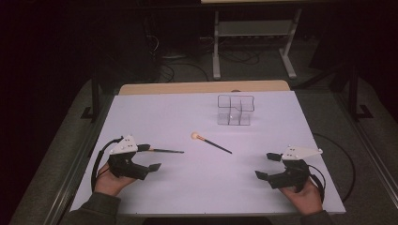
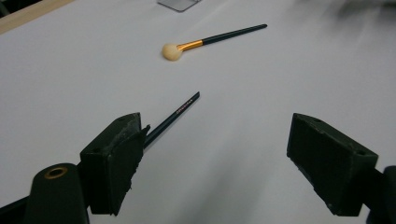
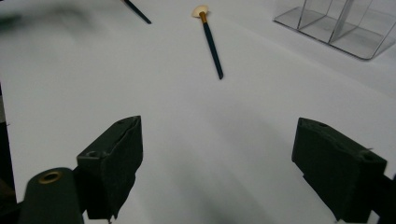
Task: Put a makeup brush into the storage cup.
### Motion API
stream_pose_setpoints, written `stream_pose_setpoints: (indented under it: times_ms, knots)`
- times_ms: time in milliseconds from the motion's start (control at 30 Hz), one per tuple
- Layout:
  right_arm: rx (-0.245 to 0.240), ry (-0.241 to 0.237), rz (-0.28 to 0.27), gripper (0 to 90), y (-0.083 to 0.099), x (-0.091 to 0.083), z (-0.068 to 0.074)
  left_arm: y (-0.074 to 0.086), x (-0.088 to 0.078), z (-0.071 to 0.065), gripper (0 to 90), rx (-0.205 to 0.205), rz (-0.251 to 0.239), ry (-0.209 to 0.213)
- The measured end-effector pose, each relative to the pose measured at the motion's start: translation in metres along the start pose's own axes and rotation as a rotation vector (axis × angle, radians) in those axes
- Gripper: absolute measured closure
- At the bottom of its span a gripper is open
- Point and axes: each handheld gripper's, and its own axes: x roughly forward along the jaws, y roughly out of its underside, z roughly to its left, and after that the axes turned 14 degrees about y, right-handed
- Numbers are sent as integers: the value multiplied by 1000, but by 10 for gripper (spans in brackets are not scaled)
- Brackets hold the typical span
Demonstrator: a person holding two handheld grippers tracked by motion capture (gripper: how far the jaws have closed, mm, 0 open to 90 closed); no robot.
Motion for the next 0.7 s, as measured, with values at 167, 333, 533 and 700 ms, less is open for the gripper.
stream_pose_setpoints:
  times_ms: [167,333,533,700]
  knots:
    - [-9,0,-6,153,-1,-1,-1,-14,-3,8,191,30,58,1]
    - [-16,-5,-6,153,-2,-2,-2,-29,-4,18,196,74,127,2]
    - [-23,-5,-3,152,-3,-1,0,-43,-3,34,212,91,188,2]
    - [-22,-6,-5,152,-4,1,1,-54,-2,46,266,98,220,25]
